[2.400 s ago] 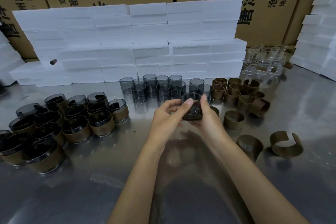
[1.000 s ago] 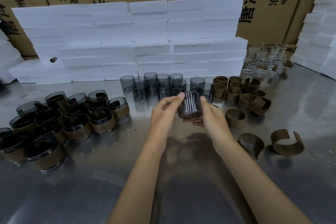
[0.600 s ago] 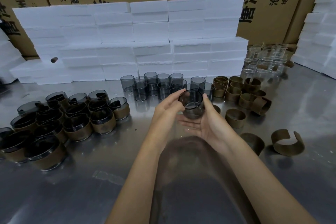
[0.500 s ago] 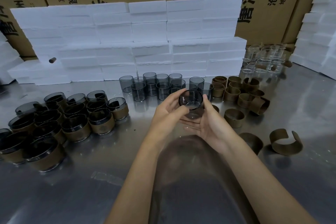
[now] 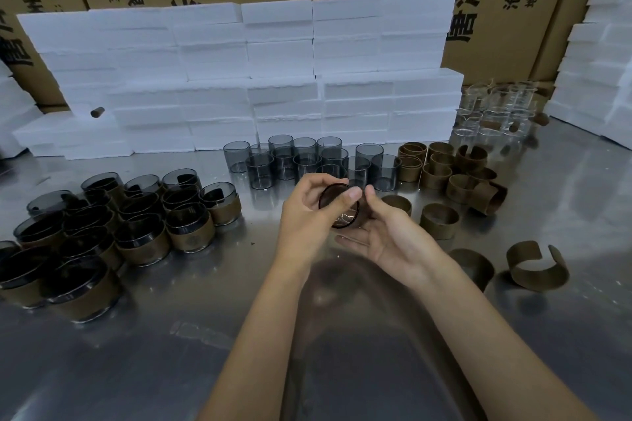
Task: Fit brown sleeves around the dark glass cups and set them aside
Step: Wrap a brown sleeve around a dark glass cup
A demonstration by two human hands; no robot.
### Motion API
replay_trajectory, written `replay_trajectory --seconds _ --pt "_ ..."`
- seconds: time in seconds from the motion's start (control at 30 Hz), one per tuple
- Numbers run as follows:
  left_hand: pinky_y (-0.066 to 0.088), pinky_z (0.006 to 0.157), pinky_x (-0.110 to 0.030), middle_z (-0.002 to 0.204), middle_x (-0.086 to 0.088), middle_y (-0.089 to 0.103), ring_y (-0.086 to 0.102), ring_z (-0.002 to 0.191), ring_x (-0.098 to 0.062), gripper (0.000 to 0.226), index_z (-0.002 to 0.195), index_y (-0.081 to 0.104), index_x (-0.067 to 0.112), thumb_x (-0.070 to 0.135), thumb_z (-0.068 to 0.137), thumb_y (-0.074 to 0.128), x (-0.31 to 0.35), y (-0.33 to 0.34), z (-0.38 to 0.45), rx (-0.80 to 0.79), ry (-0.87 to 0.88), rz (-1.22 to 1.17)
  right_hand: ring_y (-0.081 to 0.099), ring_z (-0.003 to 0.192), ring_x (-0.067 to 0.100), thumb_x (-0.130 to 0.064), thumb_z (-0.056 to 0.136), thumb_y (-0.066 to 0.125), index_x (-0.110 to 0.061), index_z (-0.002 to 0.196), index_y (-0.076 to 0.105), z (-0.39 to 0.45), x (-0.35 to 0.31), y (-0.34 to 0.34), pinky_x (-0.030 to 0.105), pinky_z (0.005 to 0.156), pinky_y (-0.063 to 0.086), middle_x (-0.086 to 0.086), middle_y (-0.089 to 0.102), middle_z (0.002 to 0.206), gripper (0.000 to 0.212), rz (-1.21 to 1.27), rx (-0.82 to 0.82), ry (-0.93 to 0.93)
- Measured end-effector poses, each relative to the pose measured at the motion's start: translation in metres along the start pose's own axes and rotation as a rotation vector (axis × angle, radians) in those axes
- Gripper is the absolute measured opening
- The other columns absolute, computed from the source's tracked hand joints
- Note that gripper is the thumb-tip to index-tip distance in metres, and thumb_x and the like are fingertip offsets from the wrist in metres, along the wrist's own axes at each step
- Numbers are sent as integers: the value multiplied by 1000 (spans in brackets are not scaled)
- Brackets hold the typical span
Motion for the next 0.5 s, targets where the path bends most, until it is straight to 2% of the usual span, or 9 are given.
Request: replay_trajectory --seconds 0.1,0.17,0.23,0.37,0.5 --pt "53 77 -15 100 -3 80 74 93 -7 13 99 68 10 13 90 77 1 -3 1 48 14 -13 70 115 29 -45 107 39 -10 137 59 1 2 0 48 114 42 16 73 123 50 -14 6 9" --pt "53 76 -13 98 -1 80 74 90 -5 5 95 71 11 16 95 71 1 -5 2 69 6 1 70 115 31 -43 107 42 -7 134 61 0 2 0 48 113 43 18 73 121 49 0 19 5" --pt "54 77 -14 99 2 80 73 92 -6 11 93 74 13 16 99 65 -1 -5 3 78 -15 1 70 113 34 -39 106 46 -3 130 63 -1 1 -2 46 110 47 20 74 118 47 24 46 -5" --pt "54 84 -19 107 1 79 72 104 -12 21 104 77 9 10 103 56 -4 -4 3 44 -61 -21 70 112 41 -35 105 49 1 124 65 -1 -2 -5 46 106 50 24 73 118 43 72 85 -14" --pt "57 90 -24 114 -3 78 71 113 -17 26 116 70 13 5 106 48 -6 2 3 -34 -113 -134 76 94 38 -33 105 49 -4 109 69 0 -5 -8 43 95 54 18 77 104 36 119 79 -30"
Point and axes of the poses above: each hand's wrist, its own z-axis towards the middle knuckle, its own y-axis out of the palm, x = y × z, the point moved 6 cm from there along z, towards the middle knuckle
